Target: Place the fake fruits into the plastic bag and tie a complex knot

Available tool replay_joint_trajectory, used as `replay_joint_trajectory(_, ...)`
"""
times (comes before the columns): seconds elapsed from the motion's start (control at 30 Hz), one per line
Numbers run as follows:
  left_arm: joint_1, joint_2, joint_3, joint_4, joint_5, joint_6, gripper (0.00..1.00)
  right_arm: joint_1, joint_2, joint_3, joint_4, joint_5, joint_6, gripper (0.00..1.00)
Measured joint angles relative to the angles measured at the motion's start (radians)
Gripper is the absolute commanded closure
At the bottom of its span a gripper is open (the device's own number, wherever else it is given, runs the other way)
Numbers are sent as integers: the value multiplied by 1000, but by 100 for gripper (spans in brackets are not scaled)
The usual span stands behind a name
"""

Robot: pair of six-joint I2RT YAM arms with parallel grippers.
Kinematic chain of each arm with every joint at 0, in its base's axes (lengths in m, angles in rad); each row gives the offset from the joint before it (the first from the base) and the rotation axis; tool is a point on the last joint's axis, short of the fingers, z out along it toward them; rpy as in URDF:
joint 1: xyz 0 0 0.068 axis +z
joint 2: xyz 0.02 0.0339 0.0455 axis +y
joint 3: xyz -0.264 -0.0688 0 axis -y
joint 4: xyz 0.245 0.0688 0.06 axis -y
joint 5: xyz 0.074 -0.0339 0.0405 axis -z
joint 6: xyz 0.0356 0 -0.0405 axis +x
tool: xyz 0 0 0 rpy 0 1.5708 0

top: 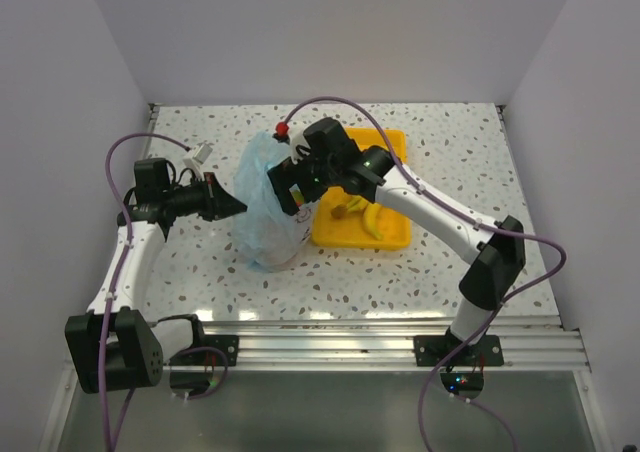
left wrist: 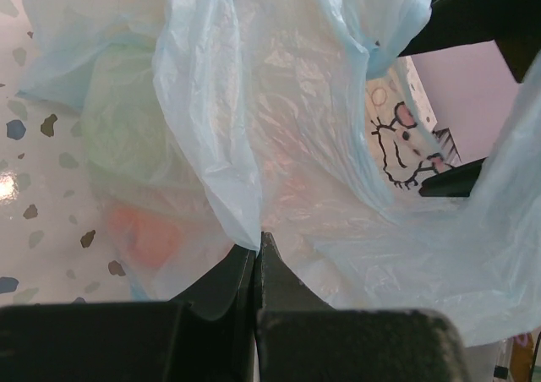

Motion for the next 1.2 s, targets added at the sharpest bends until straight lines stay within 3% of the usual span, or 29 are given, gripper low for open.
replay_joint_trajectory(0.33, 0, 0, 0, 0, 0, 0, 100, -30, -30, 155, -108, -23, -59, 1)
replay_joint_trajectory(0.47, 1, 0, 0, 0, 0, 0, 100, -190, -90, 154, -153, -102, -53, 5)
replay_joint_trajectory(0.63, 5, 0, 0, 0, 0, 0, 100, -459, -205, 82, -176, -72, -55, 7)
replay_joint_trajectory(0.8, 6, 1, 0, 0, 0, 0, 100, -520, -239, 23, -216, -23, -92, 13)
replay_joint_trajectory(0.97, 6, 1, 0, 0, 0, 0, 100, -562, -96, 12, -241, 64, -112, 23)
replay_joint_trajectory(1.2, 6, 1, 0, 0, 0, 0, 100, -662, 281, 79, -301, 149, -114, 28)
